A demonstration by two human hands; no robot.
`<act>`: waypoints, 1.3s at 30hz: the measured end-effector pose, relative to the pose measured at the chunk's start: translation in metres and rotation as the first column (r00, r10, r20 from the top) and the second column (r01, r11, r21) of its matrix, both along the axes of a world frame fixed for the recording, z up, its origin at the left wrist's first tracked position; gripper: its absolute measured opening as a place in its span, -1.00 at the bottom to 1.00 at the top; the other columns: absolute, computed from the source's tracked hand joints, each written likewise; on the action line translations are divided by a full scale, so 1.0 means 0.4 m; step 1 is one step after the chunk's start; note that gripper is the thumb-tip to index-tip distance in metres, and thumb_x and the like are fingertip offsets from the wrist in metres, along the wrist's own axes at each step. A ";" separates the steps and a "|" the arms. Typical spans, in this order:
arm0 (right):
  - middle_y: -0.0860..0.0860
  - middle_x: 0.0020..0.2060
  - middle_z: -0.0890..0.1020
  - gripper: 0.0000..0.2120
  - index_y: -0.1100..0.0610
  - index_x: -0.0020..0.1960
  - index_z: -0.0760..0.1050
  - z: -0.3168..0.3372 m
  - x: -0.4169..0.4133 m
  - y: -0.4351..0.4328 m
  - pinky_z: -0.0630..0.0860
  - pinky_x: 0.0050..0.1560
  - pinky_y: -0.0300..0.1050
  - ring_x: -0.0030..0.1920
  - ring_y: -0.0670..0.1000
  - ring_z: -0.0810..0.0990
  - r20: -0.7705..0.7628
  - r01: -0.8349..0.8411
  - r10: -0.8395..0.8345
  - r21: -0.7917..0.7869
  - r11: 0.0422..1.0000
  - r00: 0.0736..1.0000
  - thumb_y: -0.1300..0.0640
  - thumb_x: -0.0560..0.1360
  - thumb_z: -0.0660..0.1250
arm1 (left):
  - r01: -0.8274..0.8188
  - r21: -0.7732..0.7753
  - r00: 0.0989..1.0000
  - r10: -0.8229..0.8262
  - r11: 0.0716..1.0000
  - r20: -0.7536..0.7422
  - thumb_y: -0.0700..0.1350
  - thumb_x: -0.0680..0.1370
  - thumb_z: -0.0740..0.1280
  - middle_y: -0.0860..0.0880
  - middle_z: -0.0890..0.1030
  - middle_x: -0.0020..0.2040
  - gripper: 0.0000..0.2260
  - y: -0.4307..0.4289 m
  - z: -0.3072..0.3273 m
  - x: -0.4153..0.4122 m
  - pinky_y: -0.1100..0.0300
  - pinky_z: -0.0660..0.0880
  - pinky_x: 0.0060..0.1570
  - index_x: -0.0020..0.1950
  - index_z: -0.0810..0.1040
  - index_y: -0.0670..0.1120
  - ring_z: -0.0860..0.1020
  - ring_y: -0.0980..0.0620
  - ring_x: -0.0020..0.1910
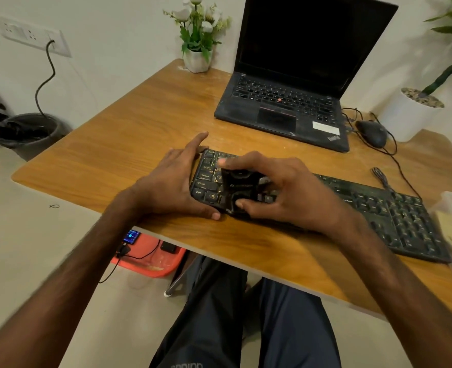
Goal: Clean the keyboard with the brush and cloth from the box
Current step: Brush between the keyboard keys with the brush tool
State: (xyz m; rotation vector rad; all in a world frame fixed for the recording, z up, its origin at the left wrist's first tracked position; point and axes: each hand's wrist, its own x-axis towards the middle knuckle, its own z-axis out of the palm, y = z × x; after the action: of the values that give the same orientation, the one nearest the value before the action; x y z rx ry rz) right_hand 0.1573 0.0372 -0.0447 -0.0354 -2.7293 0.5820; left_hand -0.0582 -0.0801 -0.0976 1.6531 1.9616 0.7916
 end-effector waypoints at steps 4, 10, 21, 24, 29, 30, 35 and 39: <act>-0.08 0.26 0.54 -0.44 0.05 0.41 0.37 0.035 -0.007 0.032 0.57 0.10 -0.28 0.16 -0.20 0.54 -0.052 0.069 -0.062 0.161 0.985 0.997 0.10 0.46 0.45 | -0.003 0.018 1.000 0.003 1.000 -0.020 0.27 0.12 0.63 -0.03 0.22 0.55 0.33 -0.002 0.004 0.005 -0.11 0.04 0.55 0.61 -0.22 0.15 0.15 0.01 0.50; -0.11 0.23 0.50 -0.46 0.07 0.40 0.38 0.009 -0.017 0.013 0.54 0.05 -0.37 0.15 -0.17 0.54 0.005 0.008 -0.008 0.039 0.999 1.000 0.15 0.47 0.47 | 0.006 0.020 1.000 -0.006 1.000 -0.001 0.26 0.12 0.64 -0.03 0.21 0.56 0.34 -0.001 -0.001 -0.001 -0.11 0.03 0.55 0.60 -0.24 0.15 0.13 0.02 0.51; -0.15 0.19 0.52 -0.43 0.10 0.39 0.39 -0.033 -0.127 0.031 0.59 0.07 -0.27 0.15 -0.18 0.58 -0.171 0.138 -0.173 -0.197 0.971 0.970 0.19 0.44 0.50 | 0.016 0.015 0.976 -0.019 1.000 0.216 0.27 0.04 0.68 0.13 0.28 0.55 0.41 0.018 -0.011 -0.041 -0.14 0.16 0.52 0.56 -0.28 0.25 0.22 0.07 0.53; -0.06 0.17 0.55 -0.43 0.11 0.39 0.39 -0.025 -0.129 0.052 0.62 0.06 -0.15 0.14 -0.11 0.60 -0.213 0.184 -0.231 -0.220 0.958 0.949 0.18 0.44 0.51 | 0.017 0.024 0.976 -0.022 1.000 0.215 0.30 0.01 0.68 0.13 0.27 0.55 0.42 0.023 -0.011 -0.042 -0.14 0.16 0.52 0.56 -0.27 0.27 0.22 0.07 0.54; 0.00 0.18 0.57 -0.43 0.13 0.39 0.38 -0.035 -0.135 -0.004 0.64 -0.02 -0.13 0.13 -0.04 0.61 -0.122 -0.006 -0.021 -0.222 0.975 0.992 0.21 0.44 0.51 | 0.037 0.056 0.980 -0.047 0.998 0.193 0.32 0.04 0.67 0.14 0.27 0.54 0.42 0.029 -0.022 -0.047 -0.16 0.21 0.50 0.58 -0.28 0.20 0.22 0.07 0.54; 0.02 0.17 0.58 -0.43 0.12 0.40 0.38 -0.038 -0.141 0.001 0.63 -0.01 -0.12 0.11 -0.04 0.61 -0.118 0.003 -0.026 -0.184 0.983 0.993 0.21 0.45 0.50 | 0.033 0.055 0.981 -0.043 0.998 0.188 0.32 0.04 0.66 0.14 0.27 0.54 0.42 0.029 -0.023 -0.046 -0.15 0.21 0.50 0.58 -0.29 0.21 0.22 0.07 0.54; 0.00 0.22 0.58 -0.42 0.10 0.41 0.37 -0.030 -0.148 0.056 0.61 0.06 -0.09 0.13 -0.08 0.60 -0.217 0.157 -0.181 -0.126 0.980 0.959 0.20 0.45 0.48 | 0.023 0.081 0.978 -0.039 0.996 0.205 0.22 0.04 0.71 0.24 0.30 0.52 0.41 0.037 -0.030 -0.043 -0.10 0.23 0.49 0.56 -0.27 0.29 0.28 0.12 0.51; 0.08 0.22 0.57 -0.42 0.23 0.40 0.38 -0.055 -0.158 0.016 0.63 0.03 -0.06 0.10 0.03 0.63 -0.193 -0.044 -0.015 -0.298 0.954 0.981 0.27 0.43 0.50 | 0.070 0.136 0.976 -0.096 0.988 0.197 0.09 0.12 0.73 0.10 0.42 0.44 0.24 0.034 -0.038 -0.044 -0.06 0.38 0.40 0.59 -0.01 0.22 0.35 0.06 0.48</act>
State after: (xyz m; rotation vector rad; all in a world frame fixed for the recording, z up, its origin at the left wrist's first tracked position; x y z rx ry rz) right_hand 0.0940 0.0435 -0.0668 -0.0325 -2.4330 0.9498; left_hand -0.0760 -0.0666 -0.1129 1.6424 1.7221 1.0296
